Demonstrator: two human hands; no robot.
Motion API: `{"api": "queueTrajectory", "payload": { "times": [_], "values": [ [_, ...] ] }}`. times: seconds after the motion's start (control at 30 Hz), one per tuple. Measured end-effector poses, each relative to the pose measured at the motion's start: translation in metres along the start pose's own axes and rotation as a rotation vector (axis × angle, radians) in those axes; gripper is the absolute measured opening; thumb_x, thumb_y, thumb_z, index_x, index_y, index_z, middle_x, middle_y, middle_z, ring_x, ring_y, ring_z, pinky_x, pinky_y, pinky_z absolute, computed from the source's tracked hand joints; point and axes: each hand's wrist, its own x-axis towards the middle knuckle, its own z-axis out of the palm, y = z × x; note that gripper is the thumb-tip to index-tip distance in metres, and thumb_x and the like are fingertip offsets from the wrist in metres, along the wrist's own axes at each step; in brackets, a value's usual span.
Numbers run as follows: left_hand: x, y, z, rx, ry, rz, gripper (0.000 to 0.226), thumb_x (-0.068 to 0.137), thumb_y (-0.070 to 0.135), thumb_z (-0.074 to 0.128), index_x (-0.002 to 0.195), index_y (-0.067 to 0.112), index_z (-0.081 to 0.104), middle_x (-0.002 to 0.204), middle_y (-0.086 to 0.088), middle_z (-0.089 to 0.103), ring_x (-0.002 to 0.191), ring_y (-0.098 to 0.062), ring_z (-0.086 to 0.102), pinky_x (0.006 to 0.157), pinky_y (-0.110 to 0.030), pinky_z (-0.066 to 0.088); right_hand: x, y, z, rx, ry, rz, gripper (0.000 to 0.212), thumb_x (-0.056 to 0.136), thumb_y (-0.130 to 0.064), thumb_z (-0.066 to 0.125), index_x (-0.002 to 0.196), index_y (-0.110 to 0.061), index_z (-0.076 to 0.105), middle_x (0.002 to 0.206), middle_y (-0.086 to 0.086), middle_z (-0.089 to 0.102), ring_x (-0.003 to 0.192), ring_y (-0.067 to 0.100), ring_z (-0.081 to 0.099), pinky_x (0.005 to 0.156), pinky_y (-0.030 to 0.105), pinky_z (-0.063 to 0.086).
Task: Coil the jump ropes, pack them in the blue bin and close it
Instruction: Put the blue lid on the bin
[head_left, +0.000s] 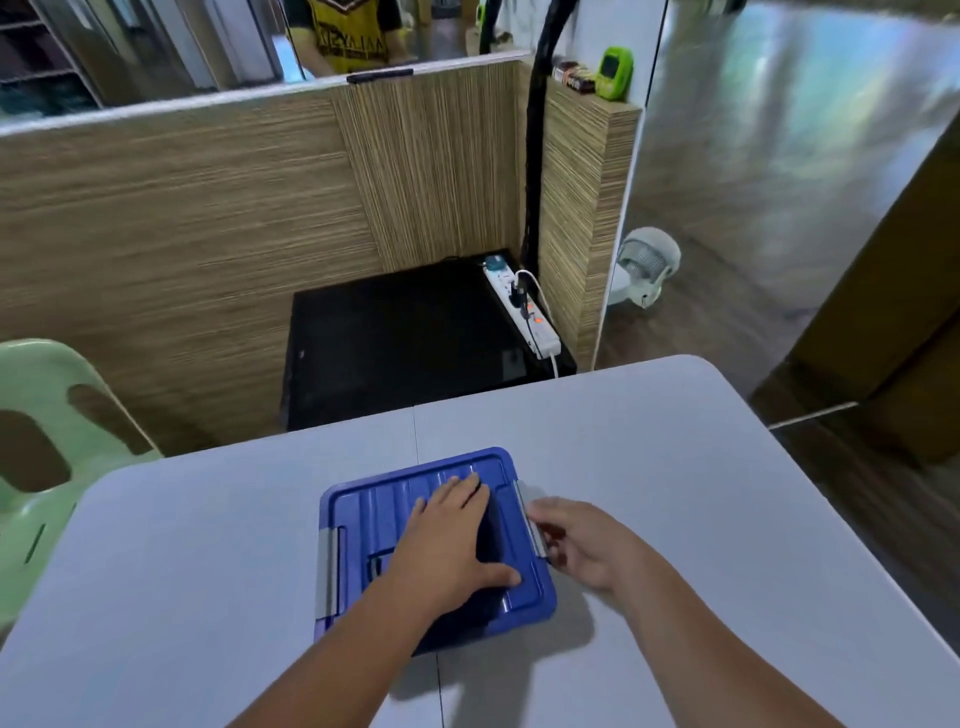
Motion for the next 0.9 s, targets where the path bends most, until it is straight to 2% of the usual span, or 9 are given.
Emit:
{"api": "queueTrajectory", "payload": {
  "times": [0.17, 0.3, 0.37, 0.43, 0.53, 0.6, 0.73, 0.83, 0.9],
  "values": [
    [0.001, -0.002, 0.004, 0.004, 0.024, 0.016, 0.116, 0.077, 0.072, 0.070, 0.164, 0.024, 0.010, 0.172, 0.008, 0.001, 0.158, -0.015, -0.003, 0.128, -0.050, 0.010, -0.003, -0.008, 0.020, -0.276, 0.077, -0.123, 0.015, 0.085, -0.016, 0.076, 0.077, -0.015, 0.064, 0.067, 0.003, 0.063, 0.054, 0.014, 0.054, 0.047, 0.024, 0.041],
    [0.001, -0.003, 0.005, 0.012, 0.036, 0.018, 0.115, 0.077, 0.073, 0.068, 0.164, 0.024, 0.010, 0.172, 0.008, 0.001, 0.158, -0.015, -0.002, 0.128, -0.050, 0.010, -0.003, -0.008, 0.028, -0.465, 0.211, -0.223, 0.027, 0.074, -0.025, 0.081, 0.068, -0.017, 0.057, 0.071, 0.004, 0.062, 0.066, 0.019, 0.058, 0.060, 0.032, 0.048],
    [-0.002, -0.004, 0.006, 0.001, 0.055, 0.024, 0.113, 0.078, 0.073, 0.067, 0.164, 0.024, 0.011, 0.171, 0.009, 0.003, 0.158, -0.014, -0.002, 0.128, -0.049, 0.009, -0.004, -0.007, 0.032, -0.573, 0.270, -0.285, 0.026, 0.076, -0.030, 0.080, 0.078, -0.020, 0.057, 0.076, -0.003, 0.063, 0.070, 0.015, 0.059, 0.064, 0.030, 0.046],
    [-0.010, -0.005, 0.008, -0.031, 0.099, 0.038, 0.109, 0.081, 0.072, 0.066, 0.163, 0.024, 0.013, 0.171, 0.010, 0.006, 0.157, -0.012, -0.001, 0.129, -0.045, 0.008, -0.012, -0.005, 0.038, -0.731, 0.329, -0.365, 0.030, 0.082, -0.036, 0.076, 0.103, -0.025, 0.059, 0.095, -0.008, 0.067, 0.085, 0.011, 0.064, 0.072, 0.026, 0.047],
    [-0.032, -0.013, 0.013, -0.127, 0.217, 0.023, 0.103, 0.083, 0.071, 0.065, 0.163, 0.025, 0.017, 0.169, 0.014, 0.011, 0.157, -0.009, 0.002, 0.128, -0.039, 0.011, -0.025, 0.007, 0.045, -0.939, 0.350, -0.534, 0.061, 0.084, -0.044, 0.073, 0.137, -0.024, 0.051, 0.130, -0.006, 0.058, 0.115, 0.014, 0.058, 0.096, 0.028, 0.047],
    [-0.051, -0.023, 0.019, -0.191, 0.284, -0.027, 0.105, 0.081, 0.076, 0.061, 0.162, 0.026, 0.017, 0.167, 0.018, 0.009, 0.156, -0.008, -0.001, 0.128, -0.038, 0.011, -0.034, 0.019, 0.045, -1.034, 0.318, -0.604, 0.081, 0.083, -0.050, 0.073, 0.151, -0.023, 0.038, 0.148, -0.006, 0.044, 0.134, 0.015, 0.045, 0.110, 0.031, 0.040],
    [-0.092, -0.051, 0.034, -0.247, 0.383, -0.182, 0.121, 0.066, 0.091, 0.049, 0.163, 0.030, 0.009, 0.167, 0.018, -0.008, 0.156, -0.008, -0.010, 0.129, -0.037, 0.010, -0.049, 0.047, 0.041, -1.096, 0.220, -0.652, 0.114, 0.070, -0.071, 0.068, 0.161, -0.031, 0.012, 0.164, -0.009, 0.021, 0.149, 0.013, 0.024, 0.121, 0.038, 0.031],
    [-0.119, -0.068, 0.046, -0.295, 0.387, -0.296, 0.135, 0.056, 0.101, 0.047, 0.163, 0.033, 0.000, 0.169, 0.008, -0.016, 0.156, -0.016, -0.012, 0.128, -0.041, 0.013, -0.056, 0.064, 0.040, -1.098, 0.175, -0.659, 0.121, 0.064, -0.075, 0.073, 0.159, -0.042, 0.005, 0.165, -0.015, 0.016, 0.151, 0.011, 0.021, 0.120, 0.043, 0.034],
    [-0.129, -0.073, 0.053, -0.338, 0.397, -0.322, 0.133, 0.059, 0.095, 0.057, 0.162, 0.034, -0.002, 0.169, 0.002, -0.013, 0.156, -0.019, -0.010, 0.128, -0.044, 0.017, -0.057, 0.071, 0.040, -1.129, 0.193, -0.636, 0.127, 0.063, -0.074, 0.075, 0.159, -0.044, -0.002, 0.168, -0.017, 0.005, 0.154, 0.011, 0.013, 0.121, 0.046, 0.032]
  ]
}}
